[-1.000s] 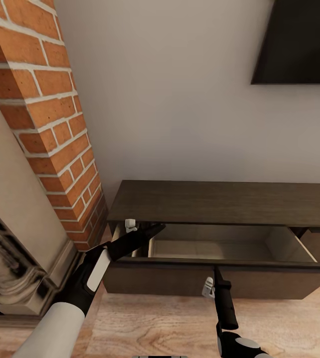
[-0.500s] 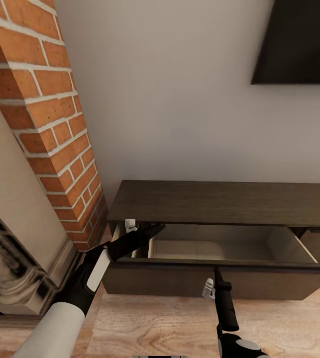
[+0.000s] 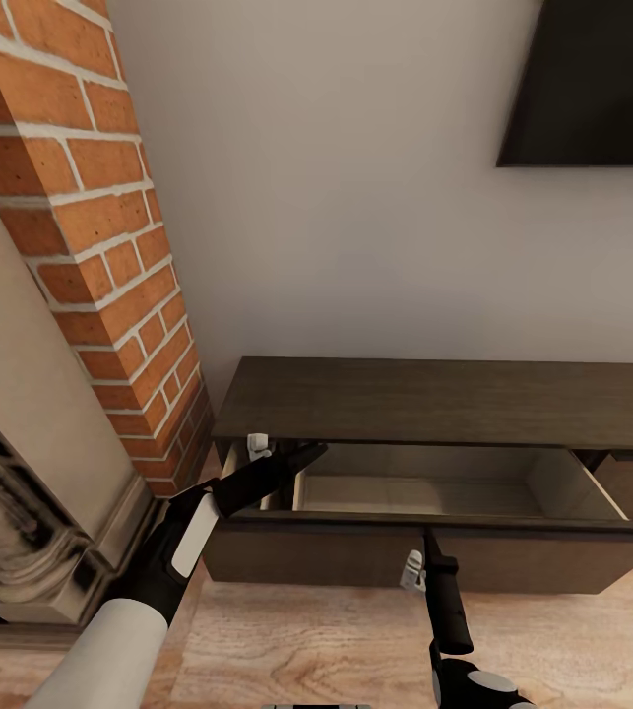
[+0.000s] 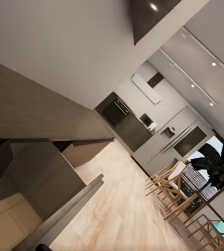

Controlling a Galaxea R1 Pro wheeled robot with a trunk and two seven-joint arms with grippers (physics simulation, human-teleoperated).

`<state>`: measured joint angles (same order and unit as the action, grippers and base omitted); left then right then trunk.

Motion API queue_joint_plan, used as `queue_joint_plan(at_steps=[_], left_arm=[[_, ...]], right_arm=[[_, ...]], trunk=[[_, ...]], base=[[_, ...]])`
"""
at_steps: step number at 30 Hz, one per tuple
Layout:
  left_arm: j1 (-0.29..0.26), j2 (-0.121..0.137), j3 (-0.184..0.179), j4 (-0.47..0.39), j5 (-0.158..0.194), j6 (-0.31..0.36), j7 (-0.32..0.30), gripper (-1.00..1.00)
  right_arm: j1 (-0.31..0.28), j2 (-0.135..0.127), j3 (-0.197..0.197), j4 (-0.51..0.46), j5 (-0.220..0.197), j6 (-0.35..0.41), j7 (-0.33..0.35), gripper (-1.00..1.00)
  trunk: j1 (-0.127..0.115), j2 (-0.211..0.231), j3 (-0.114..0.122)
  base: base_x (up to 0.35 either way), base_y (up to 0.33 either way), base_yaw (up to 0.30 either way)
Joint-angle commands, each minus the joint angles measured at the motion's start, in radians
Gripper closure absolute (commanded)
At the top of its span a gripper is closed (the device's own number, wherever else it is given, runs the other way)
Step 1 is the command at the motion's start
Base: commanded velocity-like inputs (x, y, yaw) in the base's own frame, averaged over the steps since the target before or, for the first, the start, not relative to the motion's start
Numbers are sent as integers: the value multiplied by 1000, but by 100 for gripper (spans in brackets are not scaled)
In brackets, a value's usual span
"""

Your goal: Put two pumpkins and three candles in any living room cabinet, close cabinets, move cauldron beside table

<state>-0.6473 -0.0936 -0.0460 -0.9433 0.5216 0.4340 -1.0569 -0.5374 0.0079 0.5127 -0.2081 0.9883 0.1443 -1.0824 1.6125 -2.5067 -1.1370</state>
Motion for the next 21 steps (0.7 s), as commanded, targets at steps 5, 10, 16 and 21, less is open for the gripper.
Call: queue_joint_plan(at_steps=[5, 10, 16, 21], left_arm=[[0, 0, 0, 0, 0, 0, 0, -100], [0, 0, 0, 0, 0, 0, 0, -100], [0, 0, 0, 0, 0, 0, 0, -100], [0, 0, 0, -1, 0, 0, 0, -100]], right_arm=[[0, 0, -10, 15, -5, 0, 31, 100], [0, -1, -10, 15, -5, 0, 32, 100], [0, -1, -10, 15, -5, 0, 33, 100], [0, -2, -10, 15, -5, 0, 34, 100]], trunk=[[0, 0, 0], [0, 0, 0], [0, 0, 0], [0, 0, 0]], base=[[0, 0, 0], [0, 0, 0], [0, 0, 0], [0, 0, 0]])
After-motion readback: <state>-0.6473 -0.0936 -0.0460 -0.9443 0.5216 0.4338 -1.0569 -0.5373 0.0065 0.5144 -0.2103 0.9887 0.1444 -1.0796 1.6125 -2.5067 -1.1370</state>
